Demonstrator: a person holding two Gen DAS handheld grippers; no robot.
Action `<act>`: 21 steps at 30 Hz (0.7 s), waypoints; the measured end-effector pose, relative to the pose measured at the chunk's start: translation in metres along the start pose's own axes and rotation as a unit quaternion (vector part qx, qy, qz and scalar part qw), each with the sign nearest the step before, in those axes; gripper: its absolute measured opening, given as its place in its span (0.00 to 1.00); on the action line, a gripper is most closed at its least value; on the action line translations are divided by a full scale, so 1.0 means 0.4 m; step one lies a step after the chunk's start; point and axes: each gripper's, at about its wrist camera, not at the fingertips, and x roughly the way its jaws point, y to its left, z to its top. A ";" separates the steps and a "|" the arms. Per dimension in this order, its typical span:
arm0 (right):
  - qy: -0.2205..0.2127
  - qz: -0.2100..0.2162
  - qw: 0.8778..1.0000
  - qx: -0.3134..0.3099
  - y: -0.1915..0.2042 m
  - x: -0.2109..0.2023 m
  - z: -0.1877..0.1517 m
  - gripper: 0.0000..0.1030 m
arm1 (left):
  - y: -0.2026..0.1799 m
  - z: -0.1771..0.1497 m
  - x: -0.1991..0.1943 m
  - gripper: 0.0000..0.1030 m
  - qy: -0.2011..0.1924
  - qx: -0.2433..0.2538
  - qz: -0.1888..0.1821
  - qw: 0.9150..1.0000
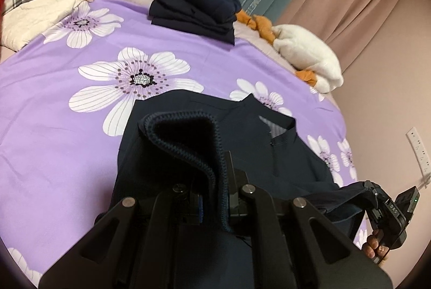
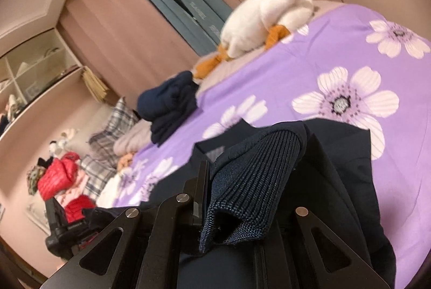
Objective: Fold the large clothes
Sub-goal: 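Lower the folded hem onto the collar edge with both tools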
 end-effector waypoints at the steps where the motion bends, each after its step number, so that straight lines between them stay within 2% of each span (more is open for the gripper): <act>1: 0.004 -0.005 1.000 0.002 -0.007 0.008 0.002 0.11 | -0.003 0.007 0.018 0.10 0.004 0.003 0.006 1.000; 11: 0.022 -0.062 0.998 -0.011 -0.018 0.114 0.064 0.11 | -0.044 0.101 0.171 0.10 0.023 0.044 0.071 0.996; 15: 0.033 -0.089 0.995 -0.016 -0.030 0.163 0.086 0.11 | -0.057 0.134 0.227 0.10 0.031 0.055 0.088 0.994; 21: 0.036 -0.108 0.993 -0.011 -0.046 0.211 0.119 0.11 | -0.074 0.178 0.298 0.11 0.045 0.065 0.111 0.991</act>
